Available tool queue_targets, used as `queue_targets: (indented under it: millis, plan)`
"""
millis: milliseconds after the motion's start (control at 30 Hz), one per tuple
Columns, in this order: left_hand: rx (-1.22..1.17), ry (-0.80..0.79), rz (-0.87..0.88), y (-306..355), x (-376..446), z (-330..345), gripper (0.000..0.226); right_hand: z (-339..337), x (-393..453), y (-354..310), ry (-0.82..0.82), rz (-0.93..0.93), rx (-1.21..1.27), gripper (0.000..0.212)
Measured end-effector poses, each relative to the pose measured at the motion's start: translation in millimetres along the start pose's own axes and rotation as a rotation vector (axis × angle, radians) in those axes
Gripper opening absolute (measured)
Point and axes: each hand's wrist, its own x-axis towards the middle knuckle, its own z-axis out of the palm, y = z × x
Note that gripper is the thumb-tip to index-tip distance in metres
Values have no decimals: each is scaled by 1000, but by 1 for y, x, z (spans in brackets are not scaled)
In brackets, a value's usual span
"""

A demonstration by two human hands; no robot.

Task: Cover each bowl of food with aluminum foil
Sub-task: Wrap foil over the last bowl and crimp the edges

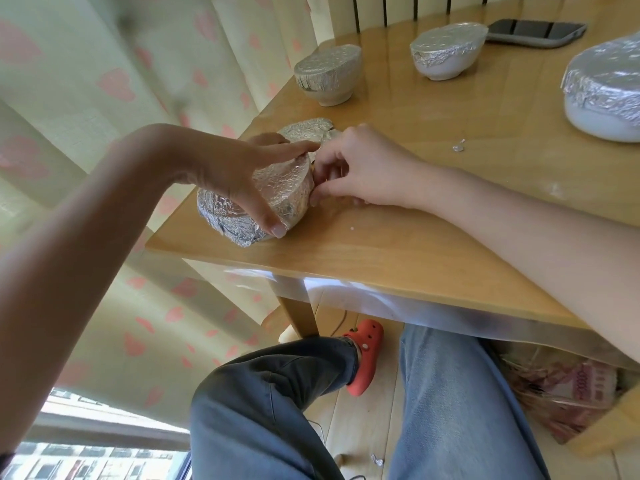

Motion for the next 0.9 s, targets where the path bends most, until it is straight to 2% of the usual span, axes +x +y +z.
queue_targets:
  millis: [167, 267, 367, 467, 600, 667, 800, 900]
  plan:
    - [17, -12, -12, -3, 0, -1, 142, -9, 3, -1, 68, -41, -326, 33]
    - [22, -24, -39, 0, 0, -3, 143, -18, 14, -6, 35, -80, -421, 38]
    - [41, -25, -62, 0, 0, -3, 144, -24, 30, -11, -44, -70, -432, 42]
    - [51, -37, -60, -2, -2, -3, 142, -21, 34, -11, -50, -73, -404, 45]
    - [84, -35, -47, -2, -2, -2, 139, -25, 25, -7, -92, -74, -221, 43]
    - [75, -26, -39, -5, 0, -1, 137, -28, 24, -9, -56, -58, -112, 44]
    - [79, 6, -24, -4, 0, 1, 132, -22, 22, -6, 51, -49, -287, 55]
    - [91, 113, -90, 5, -1, 6, 122, -25, 20, 2, 71, -16, -331, 55]
